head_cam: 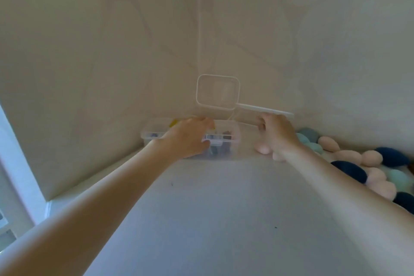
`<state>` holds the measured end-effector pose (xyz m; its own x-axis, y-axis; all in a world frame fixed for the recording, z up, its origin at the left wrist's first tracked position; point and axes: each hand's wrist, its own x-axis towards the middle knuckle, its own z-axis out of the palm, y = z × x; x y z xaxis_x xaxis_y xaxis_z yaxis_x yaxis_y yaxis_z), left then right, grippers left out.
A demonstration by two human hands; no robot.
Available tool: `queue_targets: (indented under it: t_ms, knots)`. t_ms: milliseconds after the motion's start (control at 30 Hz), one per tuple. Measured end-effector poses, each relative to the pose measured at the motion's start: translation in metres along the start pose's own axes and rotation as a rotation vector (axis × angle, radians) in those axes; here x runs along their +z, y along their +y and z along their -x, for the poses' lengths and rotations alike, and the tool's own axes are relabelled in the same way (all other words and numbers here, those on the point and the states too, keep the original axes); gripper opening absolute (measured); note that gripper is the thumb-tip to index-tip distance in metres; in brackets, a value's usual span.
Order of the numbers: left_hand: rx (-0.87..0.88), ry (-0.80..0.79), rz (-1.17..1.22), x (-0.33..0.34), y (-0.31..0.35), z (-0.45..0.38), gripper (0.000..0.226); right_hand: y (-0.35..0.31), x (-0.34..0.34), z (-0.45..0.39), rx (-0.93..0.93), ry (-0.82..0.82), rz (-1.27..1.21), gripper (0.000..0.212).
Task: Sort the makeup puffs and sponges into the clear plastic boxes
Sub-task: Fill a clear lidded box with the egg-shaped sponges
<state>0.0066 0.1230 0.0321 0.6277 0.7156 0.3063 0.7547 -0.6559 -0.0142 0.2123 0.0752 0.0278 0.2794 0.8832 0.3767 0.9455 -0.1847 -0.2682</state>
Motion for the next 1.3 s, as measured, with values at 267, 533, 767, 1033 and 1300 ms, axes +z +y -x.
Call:
queue_targets:
  t_ms: [267,533,767,1033,1300]
  knots:
    - [0.17,0.103,0.083,0.027,0.037,-0.023,0.037,0.025,0.011,-0.008,0.014,-0.162,0.373,0.045]
    - [0.188,0.118,0.097,0.033,0.043,-0.03,0.039,0.047,0.012,-0.016,0.057,0.037,0.396,0.022]
    - [0.29,0.365,0.19,0.005,0.065,-0.028,0.039,0.059,-0.058,-0.008,-0.056,0.193,0.158,0.024]
    - [0.329,0.391,0.33,-0.019,0.085,0.005,0.059,0.052,-0.095,0.066,-0.295,-0.128,-0.108,0.012]
    - [0.211,0.077,0.344,-0.031,0.07,0.035,0.093,0.039,-0.076,0.101,-0.272,-0.354,-0.187,0.01]
